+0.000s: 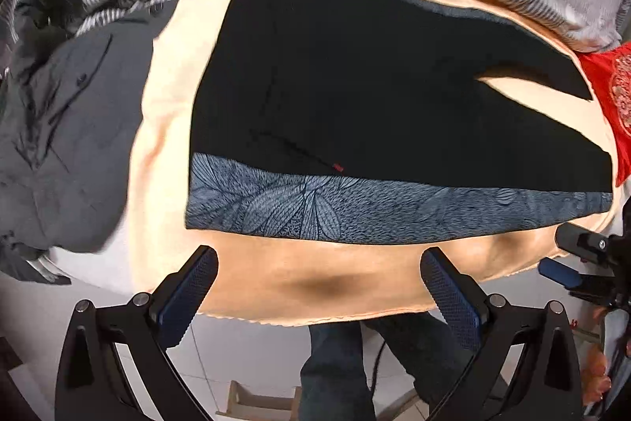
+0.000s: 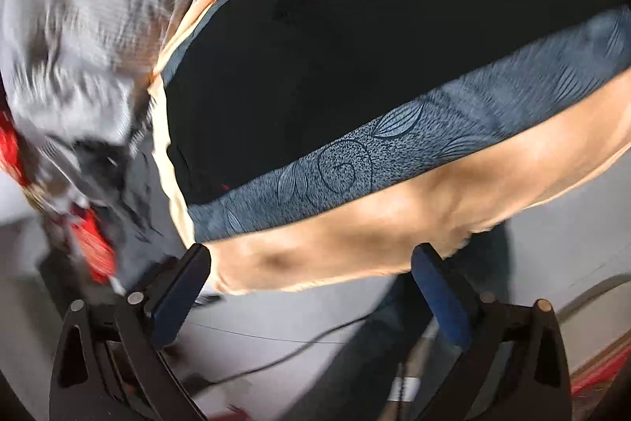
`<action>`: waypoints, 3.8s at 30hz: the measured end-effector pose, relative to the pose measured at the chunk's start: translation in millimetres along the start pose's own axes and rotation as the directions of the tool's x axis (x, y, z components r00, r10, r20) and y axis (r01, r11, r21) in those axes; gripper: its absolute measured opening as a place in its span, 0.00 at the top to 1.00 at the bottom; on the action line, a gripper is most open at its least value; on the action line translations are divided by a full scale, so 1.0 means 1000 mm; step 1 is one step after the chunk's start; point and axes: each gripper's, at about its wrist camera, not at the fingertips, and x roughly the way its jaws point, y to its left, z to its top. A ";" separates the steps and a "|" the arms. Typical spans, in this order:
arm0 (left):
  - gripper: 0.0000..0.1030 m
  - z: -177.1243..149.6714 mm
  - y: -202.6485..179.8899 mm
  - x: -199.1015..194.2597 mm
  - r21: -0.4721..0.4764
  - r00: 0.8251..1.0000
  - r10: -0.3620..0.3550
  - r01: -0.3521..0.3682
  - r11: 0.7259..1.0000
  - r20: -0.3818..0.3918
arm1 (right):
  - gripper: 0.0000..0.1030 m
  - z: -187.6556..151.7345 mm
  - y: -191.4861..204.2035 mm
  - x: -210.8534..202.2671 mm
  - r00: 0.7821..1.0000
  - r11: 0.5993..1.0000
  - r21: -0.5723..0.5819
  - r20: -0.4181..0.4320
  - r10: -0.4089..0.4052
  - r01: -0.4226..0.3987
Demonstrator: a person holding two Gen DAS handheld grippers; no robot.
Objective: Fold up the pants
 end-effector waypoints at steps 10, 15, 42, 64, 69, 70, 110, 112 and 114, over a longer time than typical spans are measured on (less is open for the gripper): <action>0.15 -0.003 0.009 0.044 -0.103 0.988 -0.151 0.152 0.983 0.012 | 0.40 0.014 -0.044 0.073 0.967 0.965 0.081 -0.042 0.252 -0.248; 0.15 -0.004 0.016 0.057 -0.146 0.978 -0.210 0.209 0.967 0.012 | 0.40 0.023 -0.054 0.085 0.930 0.923 0.120 0.000 0.368 -0.365; 0.15 0.012 0.074 0.081 -0.451 0.874 -0.476 0.466 0.761 0.101 | 0.86 0.041 -0.013 0.074 0.855 0.849 0.125 -0.016 0.518 -0.513; 0.79 0.047 0.075 0.029 -0.345 0.936 -0.344 0.347 0.872 0.072 | 0.90 0.075 0.039 0.038 0.950 0.949 -0.046 -0.023 0.310 -0.311; 0.79 0.101 0.073 0.007 -0.349 0.930 -0.343 0.367 0.862 0.129 | 0.90 0.138 0.082 0.026 0.947 0.940 -0.135 -0.113 0.300 -0.314; 0.79 0.118 0.070 0.005 -0.334 0.933 -0.331 0.359 0.872 0.140 | 0.90 0.151 0.087 0.027 0.944 0.937 -0.135 -0.130 0.305 -0.321; 0.32 0.255 -0.027 0.092 -0.063 0.980 0.160 -0.153 0.986 0.117 | 0.54 0.304 0.174 0.091 0.934 0.900 -0.323 -0.301 0.195 -0.292; 0.32 0.248 -0.034 0.115 -0.055 0.974 0.208 -0.204 0.978 0.090 | 0.58 0.295 0.159 0.103 0.936 0.910 -0.343 -0.332 0.114 -0.233; 0.31 0.242 -0.031 0.127 -0.059 0.970 0.219 -0.214 0.975 0.102 | 0.83 0.296 0.138 0.115 0.941 0.914 -0.370 -0.337 0.034 -0.166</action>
